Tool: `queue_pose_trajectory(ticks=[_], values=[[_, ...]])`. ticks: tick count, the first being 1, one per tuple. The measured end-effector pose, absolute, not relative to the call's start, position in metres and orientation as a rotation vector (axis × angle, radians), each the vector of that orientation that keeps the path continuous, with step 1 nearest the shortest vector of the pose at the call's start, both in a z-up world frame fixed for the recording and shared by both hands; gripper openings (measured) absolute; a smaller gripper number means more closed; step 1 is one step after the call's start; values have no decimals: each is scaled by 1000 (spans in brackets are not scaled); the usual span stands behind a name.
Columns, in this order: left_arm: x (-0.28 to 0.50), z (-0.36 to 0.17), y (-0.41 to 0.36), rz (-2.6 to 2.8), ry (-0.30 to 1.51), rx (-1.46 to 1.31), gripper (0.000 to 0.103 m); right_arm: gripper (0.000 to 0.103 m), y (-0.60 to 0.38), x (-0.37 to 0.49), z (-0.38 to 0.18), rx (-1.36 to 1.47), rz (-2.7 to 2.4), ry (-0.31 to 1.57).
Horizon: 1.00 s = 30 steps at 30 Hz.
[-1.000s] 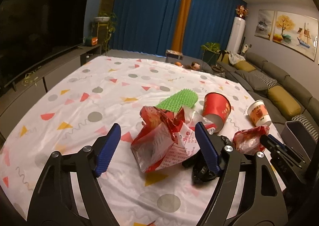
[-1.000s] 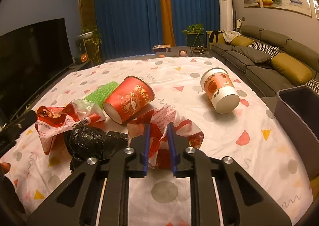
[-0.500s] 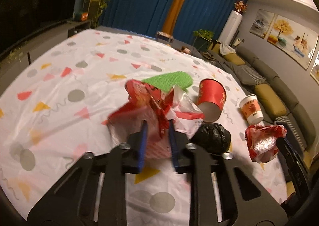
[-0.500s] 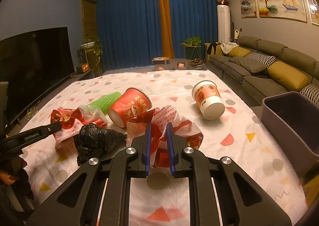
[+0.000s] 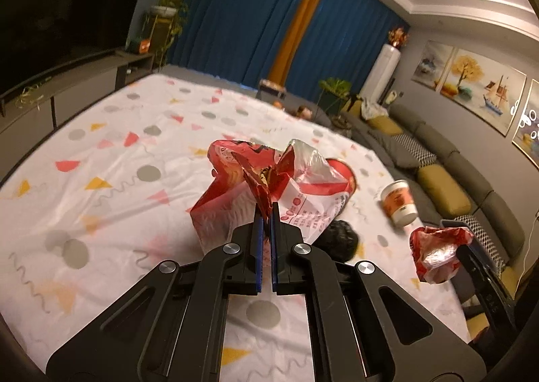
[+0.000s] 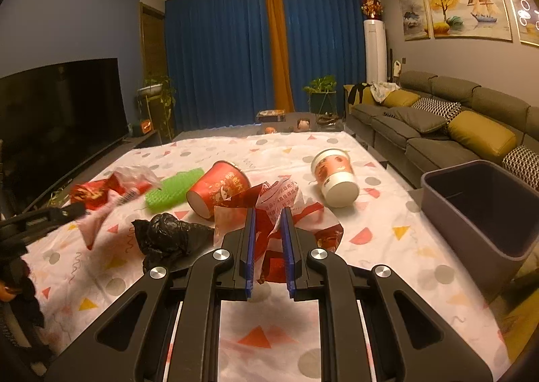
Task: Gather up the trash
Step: 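Grasp the red and white printed bag with the left tool while the right tool holds its bag, then carry both red bags with both tools over the grey bin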
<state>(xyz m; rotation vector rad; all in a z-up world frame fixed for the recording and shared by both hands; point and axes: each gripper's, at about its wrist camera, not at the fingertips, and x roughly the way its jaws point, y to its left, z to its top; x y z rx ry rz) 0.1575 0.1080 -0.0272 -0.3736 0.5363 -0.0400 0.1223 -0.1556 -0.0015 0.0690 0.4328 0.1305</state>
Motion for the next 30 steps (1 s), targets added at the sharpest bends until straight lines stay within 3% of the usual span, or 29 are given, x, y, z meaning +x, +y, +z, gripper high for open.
queue_pose_trajectory(ticks=[12, 30], values=[[127, -2, 68, -122, 485, -317, 2, 16, -187, 86, 11, 79, 104, 377], [130, 12, -52, -302, 477, -197, 2, 16, -259, 61, 24, 107, -8, 313]])
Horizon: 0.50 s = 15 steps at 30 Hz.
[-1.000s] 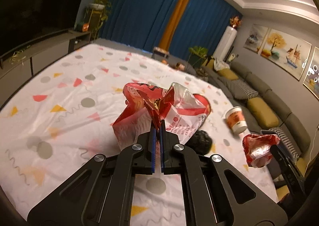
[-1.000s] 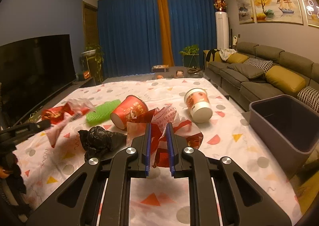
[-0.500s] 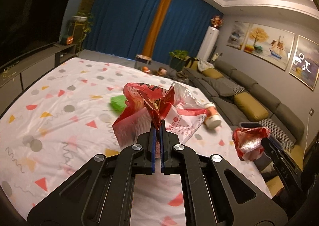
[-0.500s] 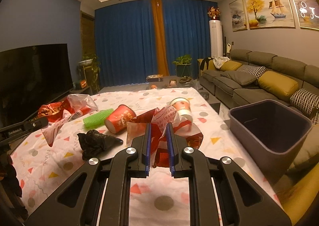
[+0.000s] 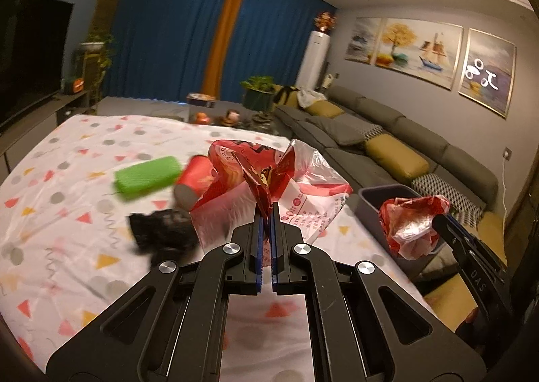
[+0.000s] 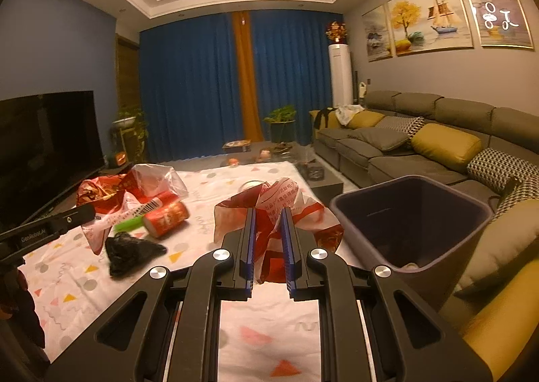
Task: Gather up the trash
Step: 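Carry both red bags with both tools over the grey bin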
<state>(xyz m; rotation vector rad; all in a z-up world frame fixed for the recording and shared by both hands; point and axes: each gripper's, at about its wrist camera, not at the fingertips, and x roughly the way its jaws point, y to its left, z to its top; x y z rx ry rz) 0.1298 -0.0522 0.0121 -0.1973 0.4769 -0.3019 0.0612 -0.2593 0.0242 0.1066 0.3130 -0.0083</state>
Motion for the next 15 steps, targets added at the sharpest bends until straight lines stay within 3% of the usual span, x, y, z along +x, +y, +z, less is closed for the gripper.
queue_pose_trajectory(ticks=[15], values=[[148, 13, -147, -442, 484, -115, 2, 16, -326, 58, 26, 124, -133, 287]])
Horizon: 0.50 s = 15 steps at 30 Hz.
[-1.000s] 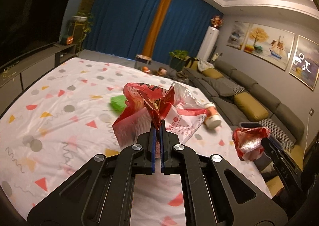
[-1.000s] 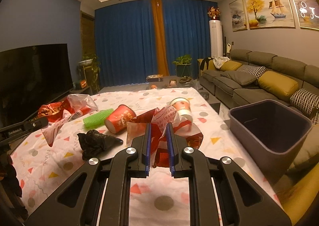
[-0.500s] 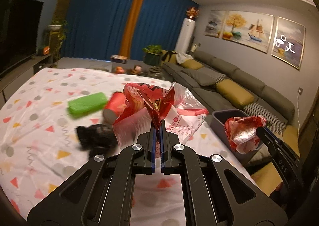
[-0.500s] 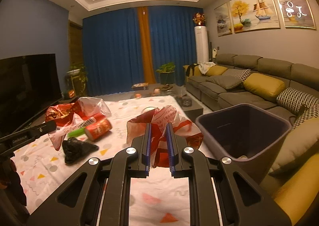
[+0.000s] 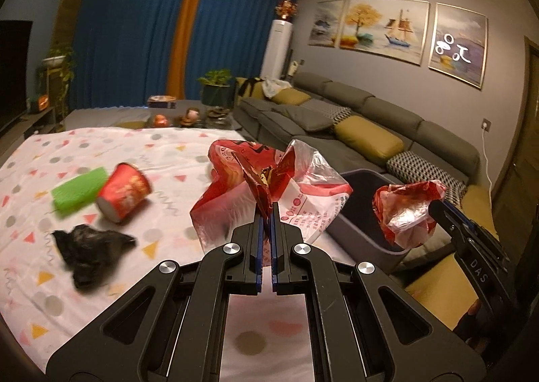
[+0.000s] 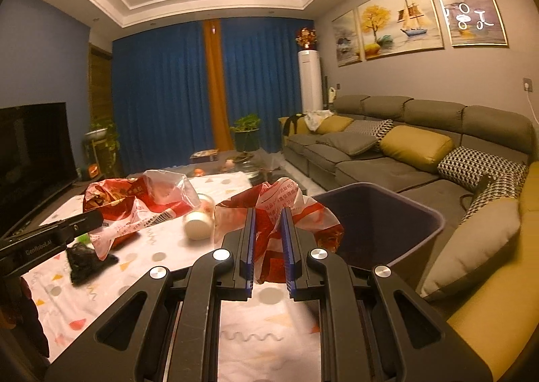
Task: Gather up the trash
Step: 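Carry both red bags with both tools over the grey bin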
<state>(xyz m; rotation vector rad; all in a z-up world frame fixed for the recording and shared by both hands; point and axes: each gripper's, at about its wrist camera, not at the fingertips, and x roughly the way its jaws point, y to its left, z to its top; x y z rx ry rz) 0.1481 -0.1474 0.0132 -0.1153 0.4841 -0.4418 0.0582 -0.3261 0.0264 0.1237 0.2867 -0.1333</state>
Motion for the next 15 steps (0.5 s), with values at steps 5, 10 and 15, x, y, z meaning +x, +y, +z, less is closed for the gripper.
queue_pose_trajectory(ticks=[5, 10, 15], values=[[157, 19, -184, -498, 478, -102, 2, 16, -353, 62, 27, 136, -198, 275], [167, 20, -220, -556, 470, -85, 2, 16, -381, 66, 26, 161, -257, 272], [182, 14, -248, -585, 487, -79, 2, 16, -396, 74, 20, 184, -288, 280]])
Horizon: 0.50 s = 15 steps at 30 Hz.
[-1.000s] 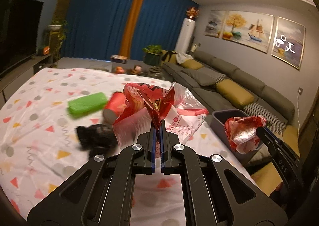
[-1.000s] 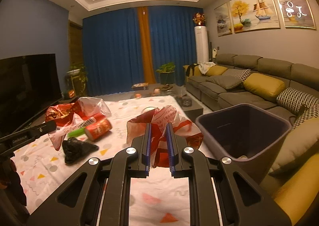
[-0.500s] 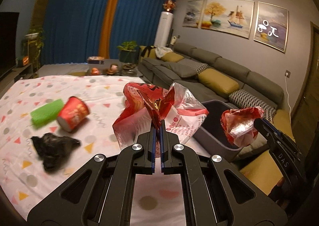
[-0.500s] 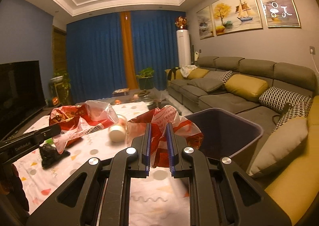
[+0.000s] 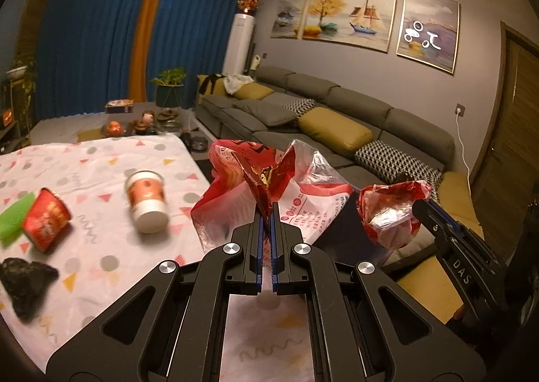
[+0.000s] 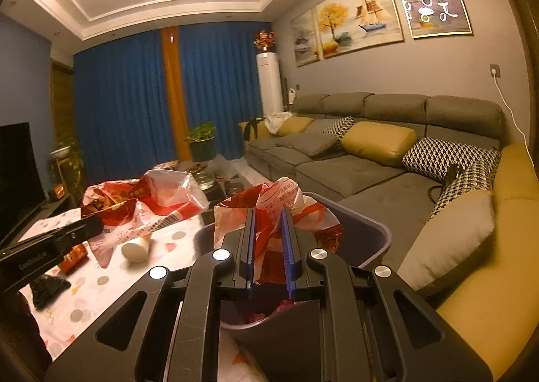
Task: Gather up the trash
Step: 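Carry both red bags with both tools over the grey bin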
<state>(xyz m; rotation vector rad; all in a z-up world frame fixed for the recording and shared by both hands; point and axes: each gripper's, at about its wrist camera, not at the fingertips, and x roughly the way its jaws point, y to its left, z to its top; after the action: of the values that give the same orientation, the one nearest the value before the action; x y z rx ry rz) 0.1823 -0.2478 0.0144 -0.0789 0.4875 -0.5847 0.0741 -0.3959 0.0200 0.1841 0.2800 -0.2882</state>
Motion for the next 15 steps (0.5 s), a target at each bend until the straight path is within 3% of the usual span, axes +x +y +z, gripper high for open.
queue_pose_trajectory(ticks=[15], values=[[221, -9, -302, -639, 562, -59, 3, 16, -402, 94, 8, 184, -317, 326]])
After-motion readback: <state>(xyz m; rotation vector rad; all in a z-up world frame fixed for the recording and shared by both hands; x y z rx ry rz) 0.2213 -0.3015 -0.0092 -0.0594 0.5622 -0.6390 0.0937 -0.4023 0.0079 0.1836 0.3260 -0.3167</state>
